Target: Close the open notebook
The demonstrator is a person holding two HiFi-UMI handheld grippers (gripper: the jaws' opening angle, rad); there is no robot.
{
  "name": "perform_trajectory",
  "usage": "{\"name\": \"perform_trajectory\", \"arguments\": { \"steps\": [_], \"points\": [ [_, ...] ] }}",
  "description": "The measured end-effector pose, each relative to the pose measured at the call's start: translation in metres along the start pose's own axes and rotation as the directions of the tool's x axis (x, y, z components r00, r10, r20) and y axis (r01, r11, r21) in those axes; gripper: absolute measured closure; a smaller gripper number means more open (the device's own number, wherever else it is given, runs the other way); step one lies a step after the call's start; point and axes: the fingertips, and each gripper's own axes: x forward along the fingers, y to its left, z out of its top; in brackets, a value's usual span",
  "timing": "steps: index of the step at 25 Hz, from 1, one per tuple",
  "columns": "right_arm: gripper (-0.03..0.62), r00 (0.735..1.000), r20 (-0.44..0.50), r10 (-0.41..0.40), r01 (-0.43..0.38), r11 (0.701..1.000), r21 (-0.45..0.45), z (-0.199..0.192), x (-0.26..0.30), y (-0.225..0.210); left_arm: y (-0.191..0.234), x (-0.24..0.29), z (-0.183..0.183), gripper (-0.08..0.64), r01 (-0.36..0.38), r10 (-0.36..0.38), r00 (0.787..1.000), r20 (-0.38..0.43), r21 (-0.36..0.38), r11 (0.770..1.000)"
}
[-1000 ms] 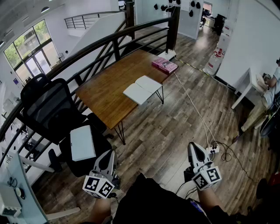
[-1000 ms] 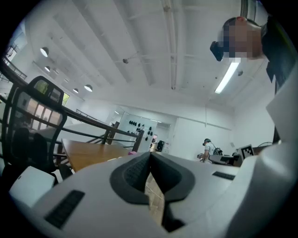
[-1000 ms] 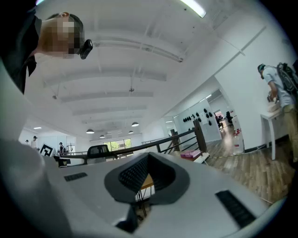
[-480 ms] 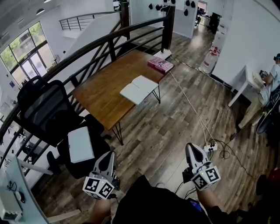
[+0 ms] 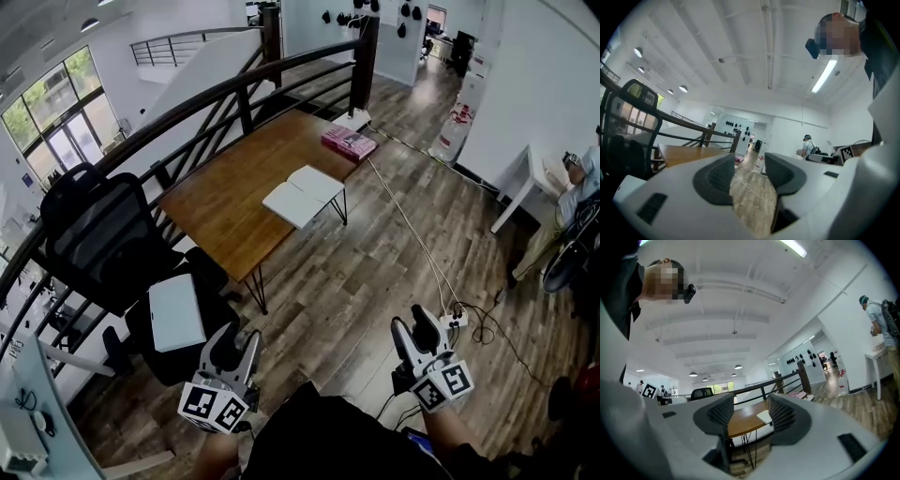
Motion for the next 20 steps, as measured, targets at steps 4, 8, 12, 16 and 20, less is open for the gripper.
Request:
{"name": "perform_trajectory", "arguments": {
  "steps": [4, 8, 12, 16, 20],
  "points": [
    [0.307, 1.0, -0.009, 0.004, -0.004, 1.0, 0.002, -0.005, 0.008, 0.011, 0.009, -0.006, 0.004, 0.259, 0.0, -0.001, 1.0, 0.005, 0.041, 0.999],
    [0.283, 0.999, -0.044, 0.011, -0.011, 1.0, -0.012, -0.015, 0.015, 0.02, 0.02, -0.014, 0.003, 0.212, 0.001, -0.001, 1.0, 0.009, 0.02, 1.0],
    [0.285, 0.999, -0.053, 0.007, -0.008, 1.0, -0.024, -0.016, 0.025, 0.03, 0.033, -0.016, -0.001, 0.21, 0.017, -0.017, 1.0, -0.004, 0.014, 1.0],
    [0.295, 0.999, -0.026, -0.022, 0.021, 0.999, -0.042, -0.009, 0.022, 0.044, 0.044, -0.018, 0.001, 0.21, 0.045, -0.045, 0.999, -0.007, 0.009, 0.999],
    [0.315, 0.999, -0.018, -0.042, 0.041, 0.997, -0.068, -0.009, 0.018, 0.051, 0.059, -0.015, 0.007, 0.212, 0.045, -0.046, 0.999, 0.006, 0.004, 0.999]
  ]
}}
